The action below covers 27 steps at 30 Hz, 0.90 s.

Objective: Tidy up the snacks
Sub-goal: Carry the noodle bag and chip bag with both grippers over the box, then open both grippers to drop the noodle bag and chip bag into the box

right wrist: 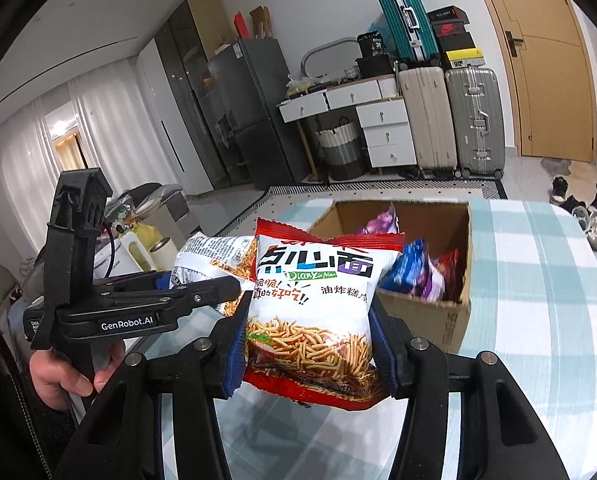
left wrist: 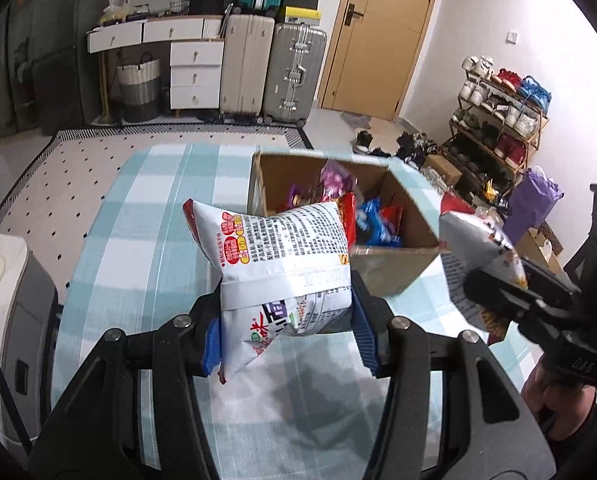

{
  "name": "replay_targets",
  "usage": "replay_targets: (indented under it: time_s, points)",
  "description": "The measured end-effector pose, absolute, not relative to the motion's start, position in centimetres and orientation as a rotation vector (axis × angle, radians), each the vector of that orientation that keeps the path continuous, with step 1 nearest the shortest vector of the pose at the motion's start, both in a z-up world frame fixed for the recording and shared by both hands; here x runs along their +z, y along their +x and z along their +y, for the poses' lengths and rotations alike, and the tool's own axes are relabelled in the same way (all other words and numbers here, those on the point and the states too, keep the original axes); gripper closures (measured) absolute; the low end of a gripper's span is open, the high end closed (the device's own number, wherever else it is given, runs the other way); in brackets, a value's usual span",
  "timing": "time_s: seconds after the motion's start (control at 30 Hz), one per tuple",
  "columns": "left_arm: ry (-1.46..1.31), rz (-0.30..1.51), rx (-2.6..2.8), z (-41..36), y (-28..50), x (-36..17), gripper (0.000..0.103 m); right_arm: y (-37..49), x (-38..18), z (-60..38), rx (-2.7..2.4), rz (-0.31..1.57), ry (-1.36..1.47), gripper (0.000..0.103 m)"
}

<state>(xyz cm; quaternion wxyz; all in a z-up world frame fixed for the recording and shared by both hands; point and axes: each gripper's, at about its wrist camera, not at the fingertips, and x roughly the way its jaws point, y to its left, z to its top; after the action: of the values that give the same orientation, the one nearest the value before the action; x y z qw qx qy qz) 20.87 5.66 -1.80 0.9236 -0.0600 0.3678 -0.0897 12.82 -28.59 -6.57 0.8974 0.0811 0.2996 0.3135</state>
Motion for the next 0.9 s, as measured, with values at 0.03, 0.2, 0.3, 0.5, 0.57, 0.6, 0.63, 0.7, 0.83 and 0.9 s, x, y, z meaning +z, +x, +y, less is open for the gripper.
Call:
replay_targets:
  time_s: [0.03,0.2,0.3,0.5,0.57,0.6,0.63,0.7,0.83,0.9]
  points:
    - [-0.126,0.749,-0.184,5.6,21.1,-1.5,0.053,13.0,-6.4,-28.6,0.651,0.615,0.172,0.050]
    - [-0.131,0.741,-0.187,5.1,22.8,-0.4,0.053,14.5,-5.6,-28.9,0.648,0.602,0.188,0.050]
    - [-0.121,0.736,-0.193,4.4,24.3,0.3,0.053,15.3,-5.1,-29.0,0.644,0.596,0.189,0.050]
    - [-0.096,0.731,-0.224,2.8,27.1,1.7,0.053,17.3,-4.3,-29.4,0.635,0.591,0.199,0.050]
    - [-0.112,0.729,-0.230,2.7,28.1,2.2,0.053,18.2,-4.0,-29.6,0.629,0.589,0.201,0.050]
    - [-0.111,0.724,-0.226,2.6,28.6,2.4,0.053,18.5,-3.9,-29.7,0.625,0.589,0.201,0.050]
    - [-0.111,0.726,-0.231,2.5,29.1,2.7,0.053,18.9,-3.8,-29.8,0.622,0.588,0.204,0.050]
    - [-0.112,0.728,-0.232,2.3,30.1,2.9,0.053,19.7,-3.5,-30.0,0.617,0.585,0.207,0.050]
    - [-0.097,0.742,-0.236,1.7,31.9,2.9,0.053,21.2,-3.3,-30.1,0.609,0.586,0.197,0.050]
    - [-0.093,0.748,-0.239,1.3,32.8,2.7,0.053,21.9,-3.4,-30.1,0.607,0.591,0.192,0.050]
